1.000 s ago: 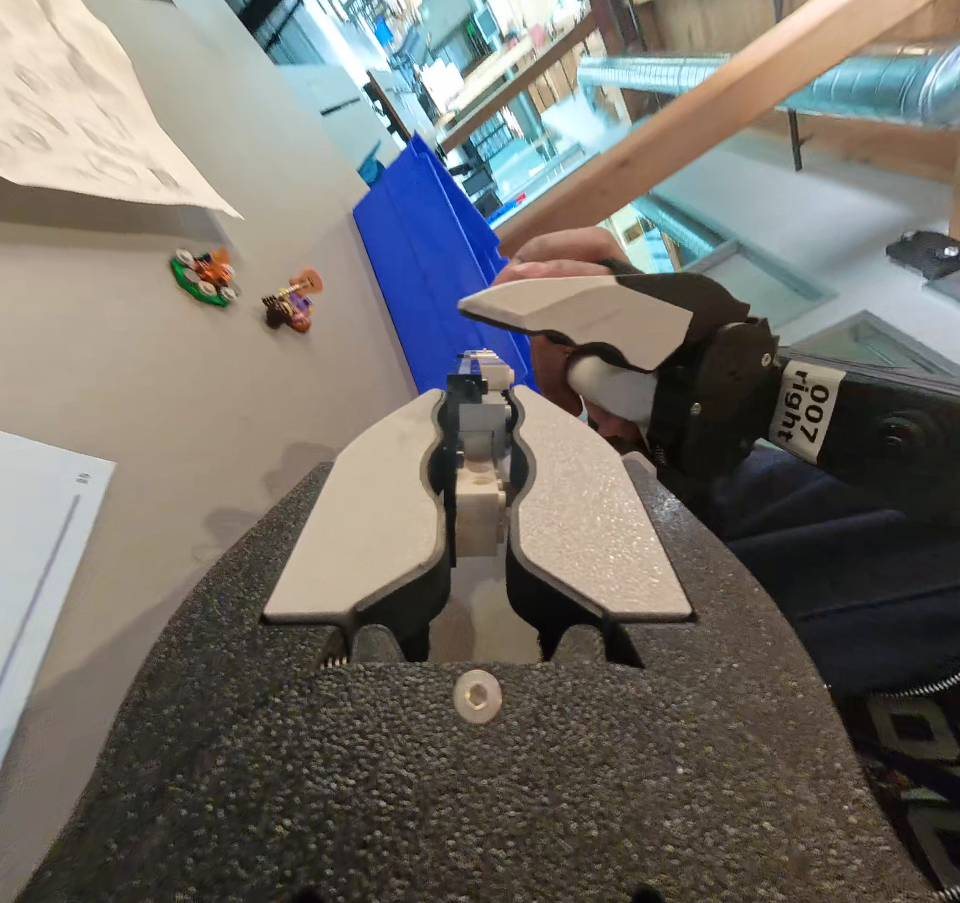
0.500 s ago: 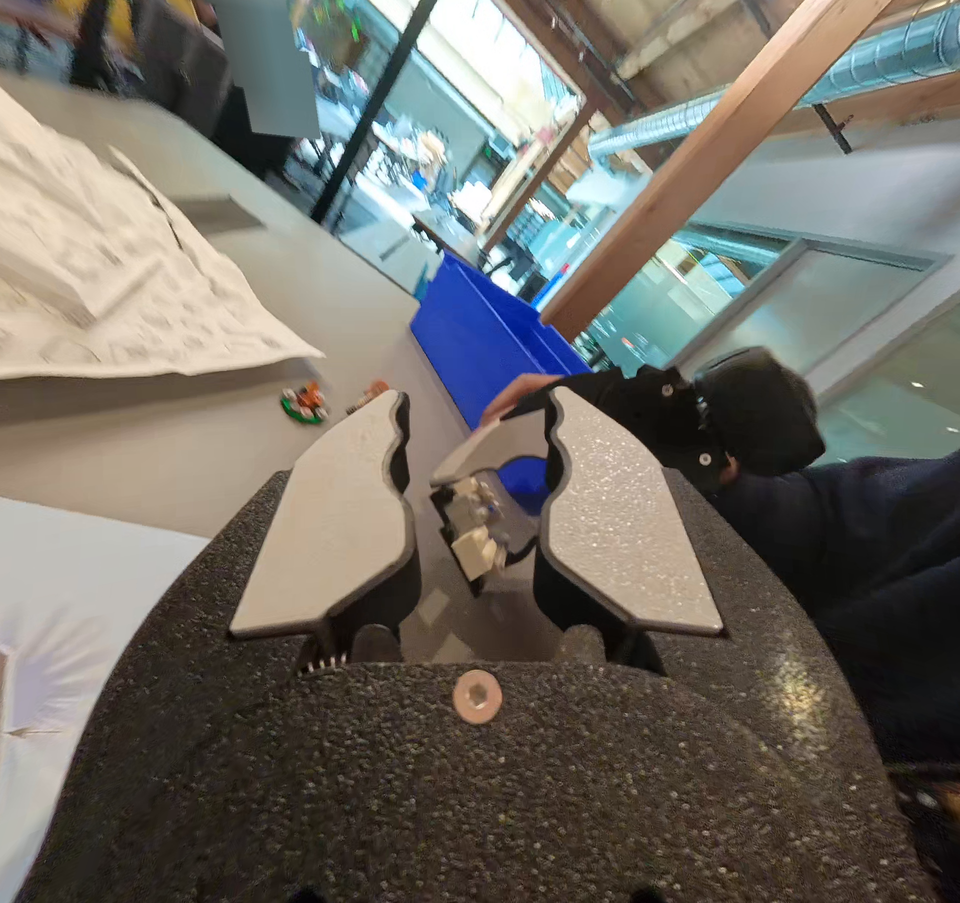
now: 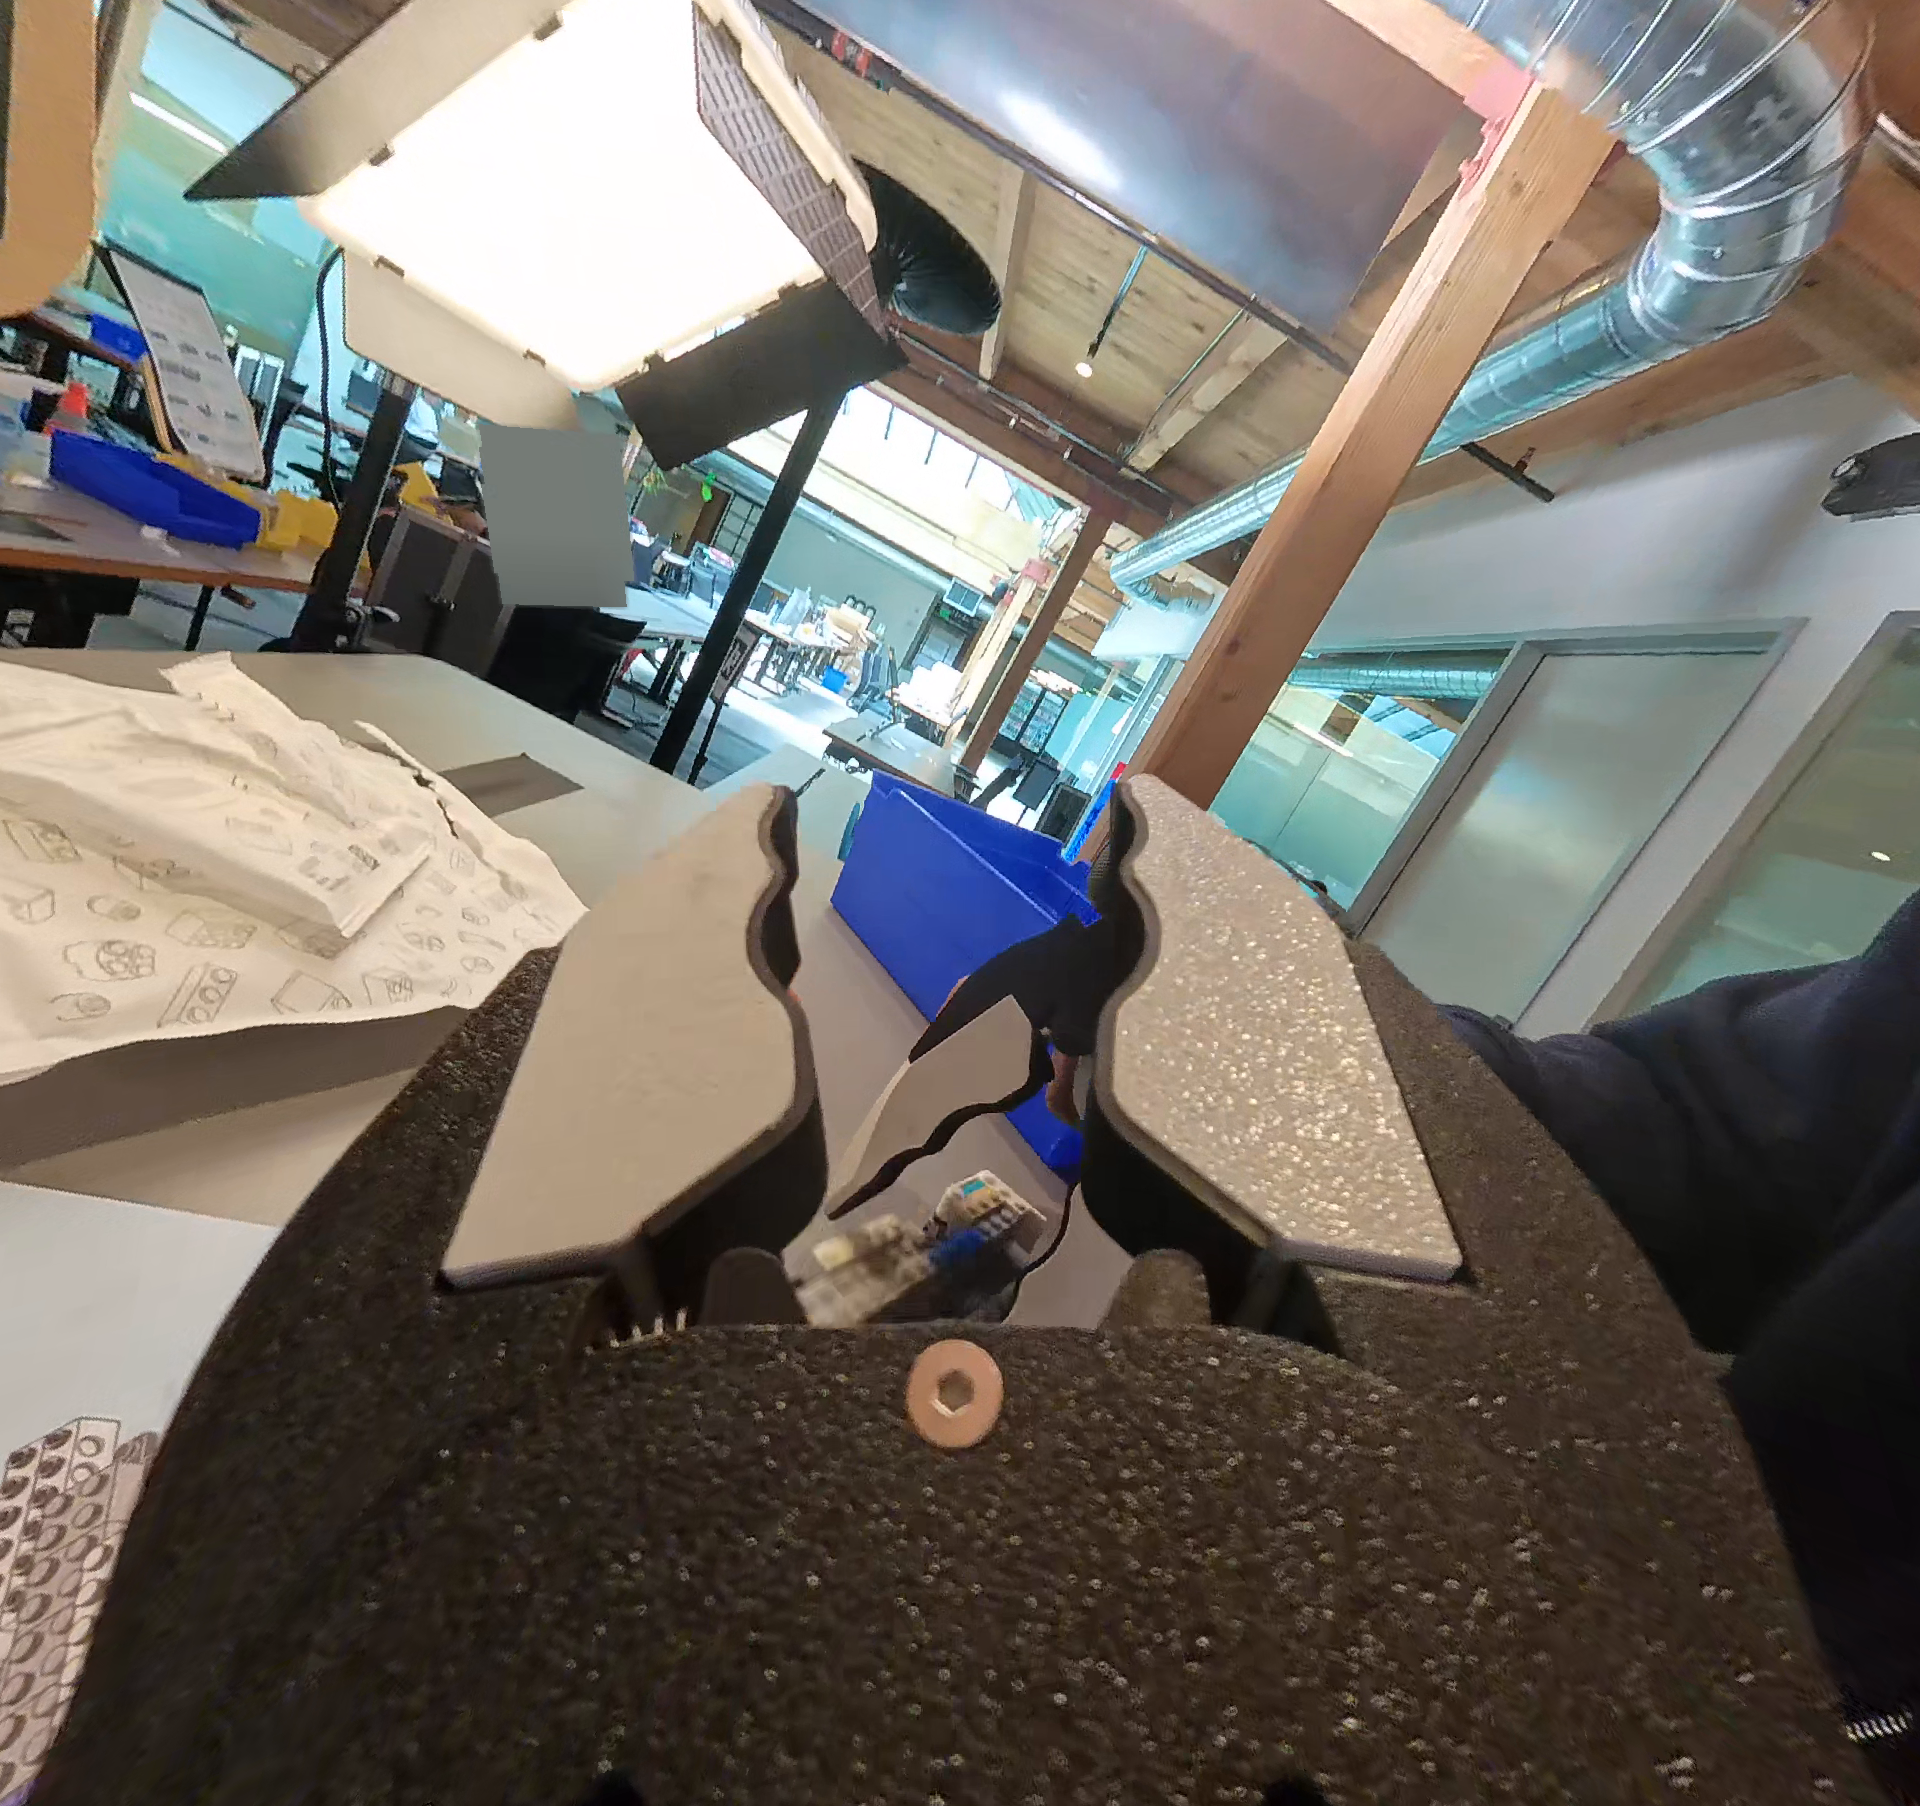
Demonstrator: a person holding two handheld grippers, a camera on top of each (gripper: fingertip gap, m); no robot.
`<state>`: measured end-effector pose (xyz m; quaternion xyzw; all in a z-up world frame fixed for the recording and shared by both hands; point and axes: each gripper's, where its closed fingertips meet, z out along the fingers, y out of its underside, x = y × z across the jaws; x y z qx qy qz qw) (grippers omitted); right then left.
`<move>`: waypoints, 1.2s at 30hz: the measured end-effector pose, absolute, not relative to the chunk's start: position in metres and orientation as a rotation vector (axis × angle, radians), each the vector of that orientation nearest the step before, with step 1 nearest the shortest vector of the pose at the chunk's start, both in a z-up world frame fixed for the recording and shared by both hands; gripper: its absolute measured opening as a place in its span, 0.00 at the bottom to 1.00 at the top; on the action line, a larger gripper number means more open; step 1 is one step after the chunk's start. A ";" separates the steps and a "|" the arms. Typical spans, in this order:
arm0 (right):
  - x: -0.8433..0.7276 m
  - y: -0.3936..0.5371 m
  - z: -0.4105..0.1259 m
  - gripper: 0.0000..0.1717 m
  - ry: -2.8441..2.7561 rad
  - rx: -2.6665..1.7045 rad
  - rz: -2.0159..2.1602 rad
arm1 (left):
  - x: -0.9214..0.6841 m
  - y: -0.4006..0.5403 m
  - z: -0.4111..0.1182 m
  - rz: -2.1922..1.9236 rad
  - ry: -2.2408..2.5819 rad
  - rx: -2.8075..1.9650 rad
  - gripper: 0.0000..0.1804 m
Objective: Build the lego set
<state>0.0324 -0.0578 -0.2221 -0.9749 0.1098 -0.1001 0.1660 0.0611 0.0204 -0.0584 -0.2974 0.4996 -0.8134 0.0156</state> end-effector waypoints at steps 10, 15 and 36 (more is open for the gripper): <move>-0.015 -0.069 -0.202 0.34 0.470 -2.528 -0.227 | 0.011 0.001 -0.042 -2.502 1.359 -0.591 0.29; -0.048 -0.080 -0.216 0.32 0.608 -2.418 -0.054 | -0.027 -0.047 -0.096 -2.212 1.734 -0.498 0.25; 0.007 -0.064 -0.232 0.31 0.758 -2.348 -0.268 | 0.003 -0.002 -0.093 -2.360 1.629 -0.769 0.24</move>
